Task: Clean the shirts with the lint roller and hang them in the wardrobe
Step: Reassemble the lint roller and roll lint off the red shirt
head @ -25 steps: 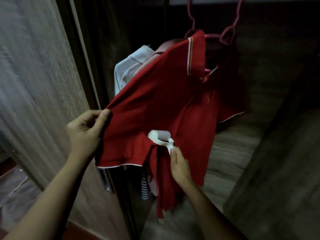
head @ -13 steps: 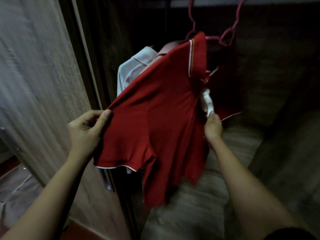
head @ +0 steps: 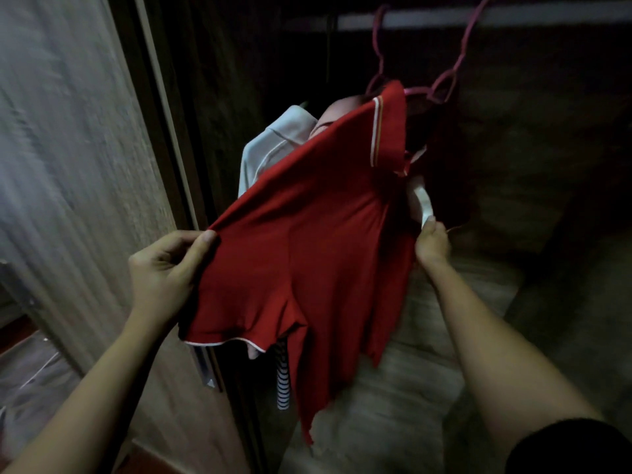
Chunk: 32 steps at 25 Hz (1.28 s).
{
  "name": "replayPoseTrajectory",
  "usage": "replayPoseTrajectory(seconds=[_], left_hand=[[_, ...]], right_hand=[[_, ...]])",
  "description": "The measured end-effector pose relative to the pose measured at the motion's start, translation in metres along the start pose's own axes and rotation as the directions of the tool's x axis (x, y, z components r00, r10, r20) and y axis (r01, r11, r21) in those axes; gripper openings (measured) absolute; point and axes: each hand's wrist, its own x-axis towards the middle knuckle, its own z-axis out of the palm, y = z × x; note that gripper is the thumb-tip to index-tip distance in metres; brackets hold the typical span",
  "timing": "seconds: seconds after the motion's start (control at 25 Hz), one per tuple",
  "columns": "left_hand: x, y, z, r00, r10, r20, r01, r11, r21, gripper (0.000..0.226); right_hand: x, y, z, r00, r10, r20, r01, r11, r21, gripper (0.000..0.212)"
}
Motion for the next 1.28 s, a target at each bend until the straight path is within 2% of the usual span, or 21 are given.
replayPoseTrajectory(seconds=[0.16,0.24,0.32,0.4,0.52,0.6,0.68,0.76,0.8,0.92,1.0,1.08,1.2,1.28], left_hand=[[0.0,-0.001,0.0,1.0,-0.004,-0.004,0.004,1.0,-0.009,0.014],[-0.001,-0.001,0.001,1.0,-0.002,-0.004,0.002,1.0,-0.008,0.015],[0.0,-0.001,0.0,1.0,0.007,0.007,-0.007,1.0,0.001,0.018],[0.0,-0.001,-0.002,1.0,0.012,0.014,-0.012,1.0,0.001,0.022],[0.0,-0.004,-0.001,1.0,0.009,-0.001,-0.009,1.0,0.004,0.016],[0.0,-0.004,0.0,1.0,0.001,-0.012,0.0,1.0,0.018,0.007],[-0.001,-0.002,0.0,1.0,-0.005,-0.014,0.005,1.0,0.009,0.015],[0.0,0.0,-0.001,1.0,-0.027,-0.003,0.027,0.999,-0.019,0.028],[0.0,0.0,-0.001,0.999,-0.04,0.002,0.04,0.999,-0.032,0.03],[0.0,-0.001,-0.001,0.999,-0.04,0.002,0.04,0.999,-0.024,0.027],[-0.001,0.0,-0.001,1.0,-0.027,0.006,0.027,1.0,-0.014,0.019],[-0.001,-0.001,-0.001,1.0,-0.028,0.009,0.028,1.0,-0.013,0.017],[-0.001,-0.001,-0.001,1.0,-0.031,0.004,0.031,0.999,-0.015,0.018],[-0.001,-0.001,0.001,0.999,-0.04,-0.013,0.039,0.999,-0.025,0.019]], right_hand=[[-0.078,0.077,0.051,0.976,-0.053,0.211,0.059,0.998,-0.026,0.038],[-0.14,0.127,0.071,0.924,-0.001,0.382,0.038,0.995,-0.09,0.031],[-0.177,0.148,0.072,0.891,0.064,0.45,0.013,0.986,-0.166,0.032],[-0.171,0.136,0.065,0.907,0.015,0.421,0.055,0.987,-0.154,0.031],[-0.131,0.074,0.039,0.95,-0.171,0.262,0.184,0.983,-0.025,0.025],[-0.111,0.031,0.02,0.941,-0.309,0.138,0.307,0.951,0.039,0.025],[-0.105,0.007,0.011,0.918,-0.395,0.04,0.392,0.918,0.064,0.024],[-0.113,0.014,0.02,0.916,-0.397,0.055,0.396,0.918,0.028,0.024],[-0.122,0.03,0.031,0.925,-0.362,0.119,0.366,0.93,-0.015,0.025],[-0.167,0.092,0.065,0.917,-0.14,0.373,0.213,0.963,-0.163,0.032],[-0.196,0.114,0.074,0.895,-0.041,0.444,0.155,0.962,-0.225,0.034],[-0.198,0.106,0.069,0.908,-0.074,0.413,0.17,0.965,-0.201,0.033],[-0.164,0.046,0.044,0.939,-0.242,0.244,0.267,0.961,-0.074,0.029],[-0.141,-0.003,0.022,0.931,-0.346,0.119,0.347,0.938,0.007,0.028]])
